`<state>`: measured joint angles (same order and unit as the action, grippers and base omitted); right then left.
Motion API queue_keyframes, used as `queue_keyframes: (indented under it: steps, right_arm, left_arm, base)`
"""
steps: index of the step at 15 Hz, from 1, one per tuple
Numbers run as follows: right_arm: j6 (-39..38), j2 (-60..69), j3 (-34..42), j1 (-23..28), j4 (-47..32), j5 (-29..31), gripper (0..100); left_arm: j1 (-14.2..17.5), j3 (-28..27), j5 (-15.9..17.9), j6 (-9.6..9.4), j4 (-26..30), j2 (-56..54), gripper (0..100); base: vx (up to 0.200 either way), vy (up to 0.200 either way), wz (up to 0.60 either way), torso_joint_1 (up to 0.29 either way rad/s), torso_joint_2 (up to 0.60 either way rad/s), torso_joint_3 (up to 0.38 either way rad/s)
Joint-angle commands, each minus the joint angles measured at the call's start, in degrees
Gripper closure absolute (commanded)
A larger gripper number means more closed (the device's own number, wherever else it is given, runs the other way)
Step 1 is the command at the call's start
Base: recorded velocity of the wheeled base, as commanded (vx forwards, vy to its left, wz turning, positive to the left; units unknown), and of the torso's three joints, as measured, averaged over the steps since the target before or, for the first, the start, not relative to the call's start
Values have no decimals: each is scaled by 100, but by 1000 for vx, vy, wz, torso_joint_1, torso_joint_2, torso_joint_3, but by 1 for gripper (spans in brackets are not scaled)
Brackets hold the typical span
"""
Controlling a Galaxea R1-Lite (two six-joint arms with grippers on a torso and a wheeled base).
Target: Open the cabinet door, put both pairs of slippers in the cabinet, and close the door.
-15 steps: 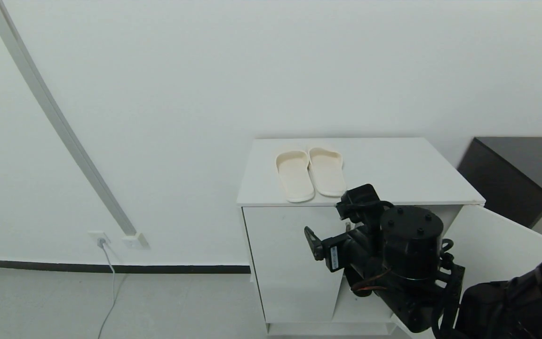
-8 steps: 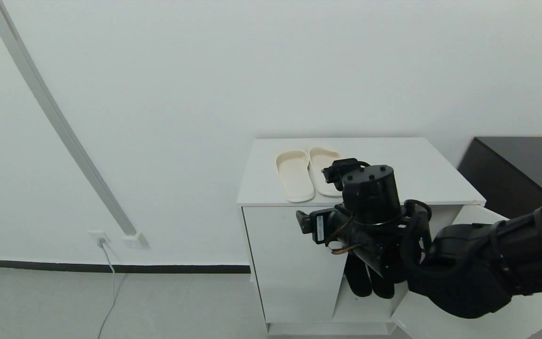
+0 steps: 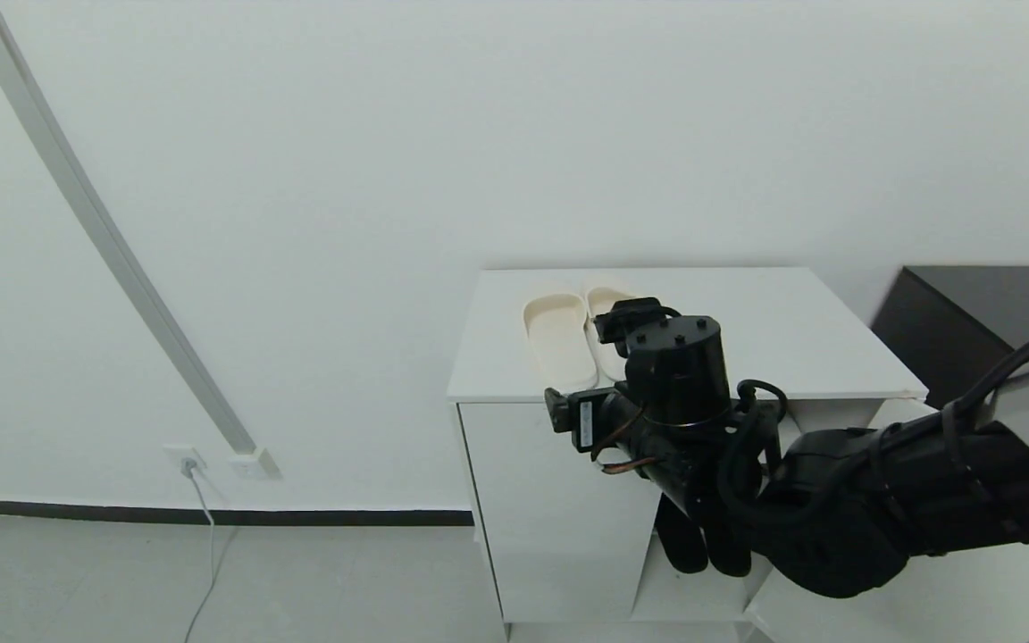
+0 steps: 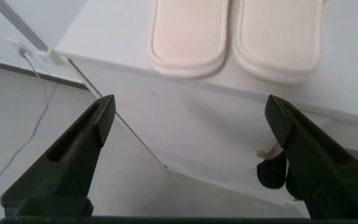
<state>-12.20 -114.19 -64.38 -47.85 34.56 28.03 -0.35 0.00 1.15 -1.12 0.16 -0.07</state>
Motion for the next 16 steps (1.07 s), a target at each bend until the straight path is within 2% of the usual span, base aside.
queue_keyframes:
  steps: [1,5,16]
  right_arm:
    - [7,-16,4,12,-2,1,0]
    - [7,-86,-31,48,-2,1,0]
    - [684,-1105,-1156,461,402,-8,0]
  left_arm:
    - [0,0,0,-2,2,7,100]
    - [0,0,0,7,2,7,100]
    - [0,0,-9,24,-7,7,100]
  base:
    - [200,0,0,2,-7,2]
    - [200,0,0,6,2,2]
    - [0,0,0,0,0,0]
